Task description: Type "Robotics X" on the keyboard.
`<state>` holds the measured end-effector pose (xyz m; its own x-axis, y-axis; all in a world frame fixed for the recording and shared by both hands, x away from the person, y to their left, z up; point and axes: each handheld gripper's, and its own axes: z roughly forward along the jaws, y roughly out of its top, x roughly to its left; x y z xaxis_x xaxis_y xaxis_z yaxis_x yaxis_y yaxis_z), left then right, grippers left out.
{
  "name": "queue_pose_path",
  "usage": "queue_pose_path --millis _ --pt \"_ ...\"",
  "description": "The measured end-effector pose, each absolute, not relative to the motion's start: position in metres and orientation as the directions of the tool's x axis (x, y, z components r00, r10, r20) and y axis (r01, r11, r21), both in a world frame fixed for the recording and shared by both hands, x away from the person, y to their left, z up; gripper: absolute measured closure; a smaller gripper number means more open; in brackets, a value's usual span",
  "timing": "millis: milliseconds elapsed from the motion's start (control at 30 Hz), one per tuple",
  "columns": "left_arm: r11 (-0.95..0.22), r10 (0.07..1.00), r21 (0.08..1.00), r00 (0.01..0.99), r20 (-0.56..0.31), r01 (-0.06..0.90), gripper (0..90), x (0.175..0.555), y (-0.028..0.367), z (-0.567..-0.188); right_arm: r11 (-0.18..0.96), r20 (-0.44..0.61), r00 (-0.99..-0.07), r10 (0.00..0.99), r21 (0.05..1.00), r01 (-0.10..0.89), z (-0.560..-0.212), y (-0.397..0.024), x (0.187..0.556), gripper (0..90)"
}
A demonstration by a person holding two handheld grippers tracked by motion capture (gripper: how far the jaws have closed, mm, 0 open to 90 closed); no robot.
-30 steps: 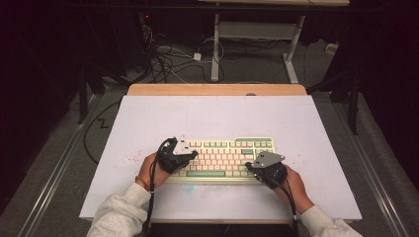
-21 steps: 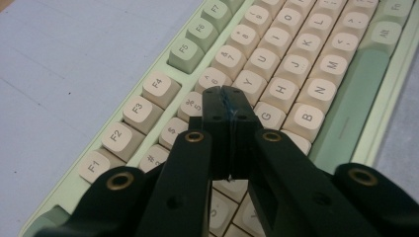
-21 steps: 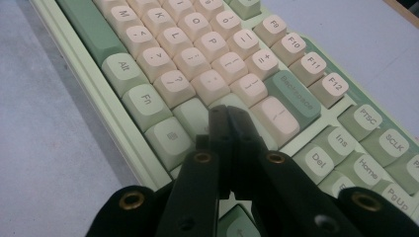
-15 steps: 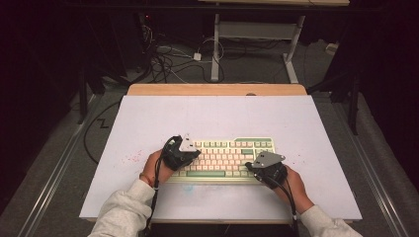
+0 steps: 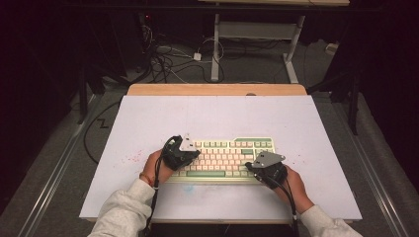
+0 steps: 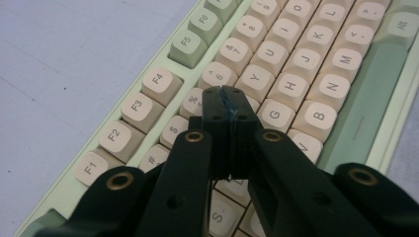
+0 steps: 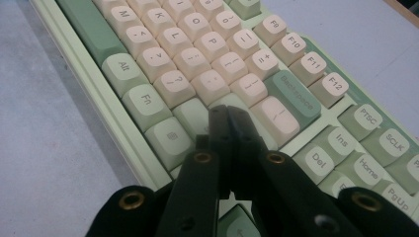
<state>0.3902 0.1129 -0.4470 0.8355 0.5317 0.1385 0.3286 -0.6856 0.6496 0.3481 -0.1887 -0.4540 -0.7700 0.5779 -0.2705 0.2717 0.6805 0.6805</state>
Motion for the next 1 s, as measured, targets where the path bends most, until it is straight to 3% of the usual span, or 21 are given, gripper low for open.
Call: queue_pose_path --millis 1000 --pt "-0.687 0.531 0.647 0.836 0.137 0.33 87.3 0.3901 0.1133 -0.447 0.688 -0.279 -0.771 0.573 0.676 0.266 -0.4538 -0.188 0.3481 90.0"
